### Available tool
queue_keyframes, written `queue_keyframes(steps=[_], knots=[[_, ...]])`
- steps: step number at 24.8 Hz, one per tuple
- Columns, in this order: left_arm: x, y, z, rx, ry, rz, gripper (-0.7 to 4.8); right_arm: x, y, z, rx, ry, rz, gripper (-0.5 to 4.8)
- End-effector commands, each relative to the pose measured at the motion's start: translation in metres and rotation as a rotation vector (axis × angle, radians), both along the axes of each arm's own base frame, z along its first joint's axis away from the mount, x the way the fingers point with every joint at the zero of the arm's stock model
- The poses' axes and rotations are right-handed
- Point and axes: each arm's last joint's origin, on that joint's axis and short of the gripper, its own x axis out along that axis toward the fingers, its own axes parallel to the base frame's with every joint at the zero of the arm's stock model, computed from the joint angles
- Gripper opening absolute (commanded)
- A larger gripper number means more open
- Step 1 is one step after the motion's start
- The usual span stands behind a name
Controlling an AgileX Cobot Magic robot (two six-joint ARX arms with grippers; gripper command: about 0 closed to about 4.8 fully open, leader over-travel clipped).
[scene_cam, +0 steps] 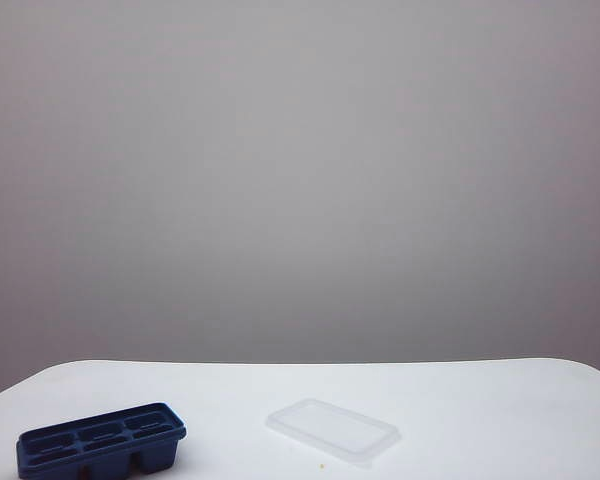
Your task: Pick up the ice cube tray, remove its lid, and then place both the tray and the lid back on the table.
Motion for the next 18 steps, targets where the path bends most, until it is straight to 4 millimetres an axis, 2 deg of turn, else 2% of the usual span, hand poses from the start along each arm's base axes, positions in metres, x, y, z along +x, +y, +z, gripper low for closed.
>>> queue_keyframes(steps=[1, 18], knots=[[0.0004, 0.0023, -0.0017, 0.023, 0.006, 0.075, 0.61, 0.0003, 0.0004, -0.0023, -0.003, 0.009, 0.009, 0.00], [0.0003, 0.0026, -0.0019, 0.025, 0.008, 0.085, 0.61, 0.0003, 0.0005, -0.0022, 0.005, 0.008, 0.010, 0.05]])
